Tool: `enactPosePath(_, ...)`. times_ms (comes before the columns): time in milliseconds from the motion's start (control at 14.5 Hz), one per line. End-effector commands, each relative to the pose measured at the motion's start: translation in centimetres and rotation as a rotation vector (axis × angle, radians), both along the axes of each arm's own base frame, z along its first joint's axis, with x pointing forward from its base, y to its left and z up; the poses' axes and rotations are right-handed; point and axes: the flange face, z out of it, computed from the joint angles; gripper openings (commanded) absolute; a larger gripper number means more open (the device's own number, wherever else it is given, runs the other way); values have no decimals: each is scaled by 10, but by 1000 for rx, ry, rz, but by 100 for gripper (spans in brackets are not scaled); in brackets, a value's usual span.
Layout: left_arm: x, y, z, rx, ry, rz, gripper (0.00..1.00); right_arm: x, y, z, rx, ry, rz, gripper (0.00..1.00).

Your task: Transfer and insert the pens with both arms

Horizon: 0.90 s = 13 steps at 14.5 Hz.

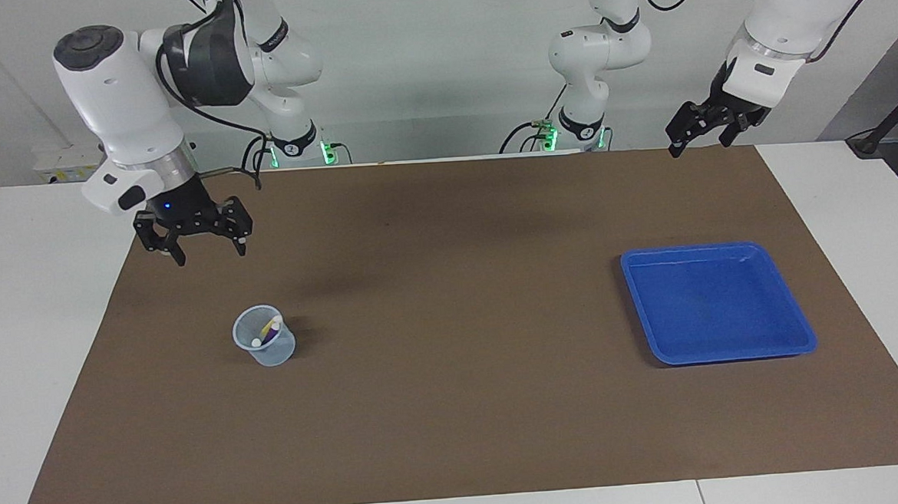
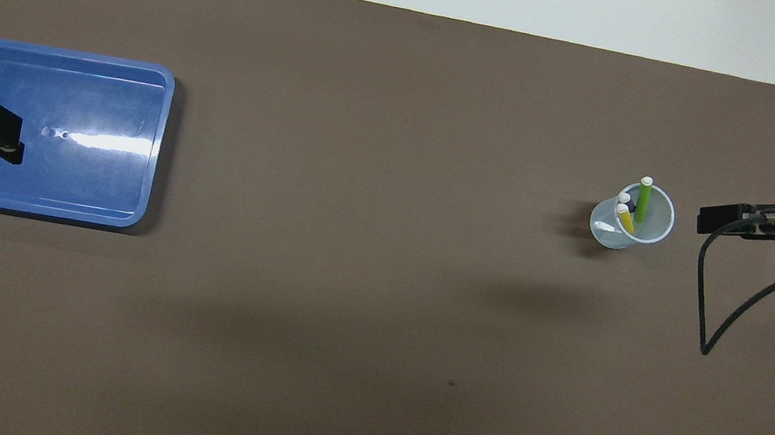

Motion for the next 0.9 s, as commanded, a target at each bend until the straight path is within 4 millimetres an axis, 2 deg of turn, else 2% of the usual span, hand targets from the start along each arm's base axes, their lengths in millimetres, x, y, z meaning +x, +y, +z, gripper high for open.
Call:
enactPosePath(0,-1,5,0,0,29,-4,100,-6,-7,36,-36,70,-61,100)
enactPosePath(207,0,10,0,-4,26,5,100,-23,-12,78,-76,119,-74,100)
enactPosePath(276,0,10,0,-4,26,5,100,-27,-11,84,-86,134,-73,100)
enactPosePath(622,1,10,1,-7,14,-17,100,-38,-5,94,-31,127,-68,100)
enactPosePath(829,1,13,2,-20,1,-120,100,-40,-2,92,28,134,-86,100)
